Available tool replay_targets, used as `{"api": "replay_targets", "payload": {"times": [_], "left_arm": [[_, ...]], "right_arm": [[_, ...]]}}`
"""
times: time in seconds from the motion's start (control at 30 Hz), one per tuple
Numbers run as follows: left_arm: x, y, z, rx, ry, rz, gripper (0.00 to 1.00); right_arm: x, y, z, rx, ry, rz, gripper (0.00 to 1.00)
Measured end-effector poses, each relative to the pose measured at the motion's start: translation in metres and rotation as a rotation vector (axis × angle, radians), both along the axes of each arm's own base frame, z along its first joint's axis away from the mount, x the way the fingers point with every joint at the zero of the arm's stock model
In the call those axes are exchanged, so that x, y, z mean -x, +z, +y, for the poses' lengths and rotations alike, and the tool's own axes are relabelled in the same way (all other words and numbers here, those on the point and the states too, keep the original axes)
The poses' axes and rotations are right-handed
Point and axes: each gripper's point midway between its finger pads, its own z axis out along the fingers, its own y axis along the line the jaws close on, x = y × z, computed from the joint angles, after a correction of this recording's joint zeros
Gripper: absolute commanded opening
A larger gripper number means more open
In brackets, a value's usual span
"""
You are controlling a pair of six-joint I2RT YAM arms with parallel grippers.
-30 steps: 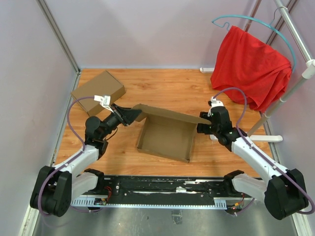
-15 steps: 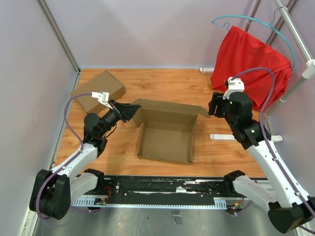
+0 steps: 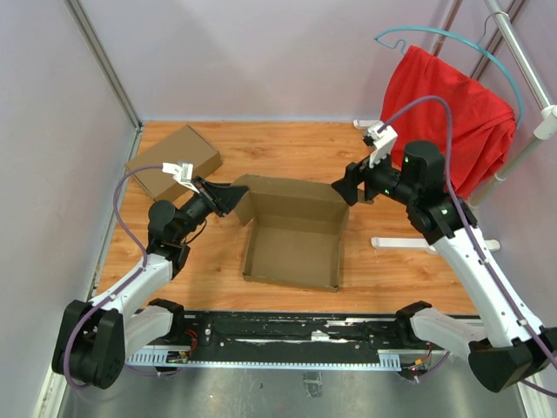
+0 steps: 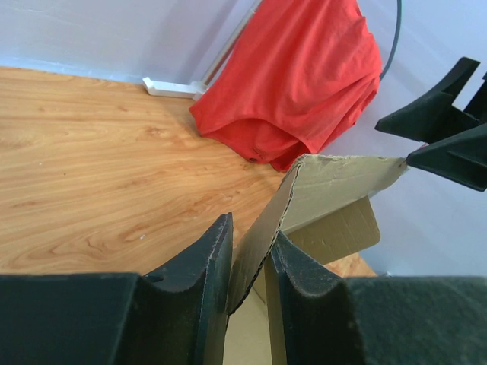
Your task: Fold the paper box
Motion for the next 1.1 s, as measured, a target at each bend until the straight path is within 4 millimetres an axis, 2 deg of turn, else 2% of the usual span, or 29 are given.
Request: {"api": "replay_targets", "payload": {"times": [0.2, 0.4, 0.5, 0.6, 0.73, 0.8, 0.9, 1.1], "left_arm": [[0.0, 0.0, 0.0, -0.001, -0.001, 0.001, 0.28], [0.0, -0.001, 0.0, -0.004, -0.001, 0.004, 0.28], [0.0, -0.002, 0.0, -0.005, -0.001, 0.004, 0.28], [0.0, -0.002, 0.0, -0.005, -0.003, 0.004, 0.28], [0.001, -0.002, -0.001, -0.007, -0.009, 0.005, 0.3], [0.002, -0.002, -0.001, -0.008, -0.012, 0.007, 0.32], [0.004, -0.004, -0.002, -0.013, -0.019, 0.016, 0.36], [0.015, 0.002, 0.001, -0.024, -0.018, 0.001, 0.41]], "right_arm": [[-0.003, 0.004, 0.032, -0.01, 0.192, 0.019, 0.73], [0.006, -0.002, 0.047, -0.004, 0.287, 0.047, 0.71], [0.014, -0.007, 0.052, 0.012, 0.325, 0.063, 0.66], [0.019, -0.015, 0.059, 0.033, 0.356, 0.082, 0.57], [0.015, -0.028, 0.067, 0.073, 0.369, 0.118, 0.28], [0.01, -0.036, 0.069, 0.092, 0.361, 0.134, 0.18], [0.008, -0.04, 0.07, 0.101, 0.357, 0.144, 0.11], [0.005, -0.037, 0.069, 0.109, 0.336, 0.133, 0.05]]}}
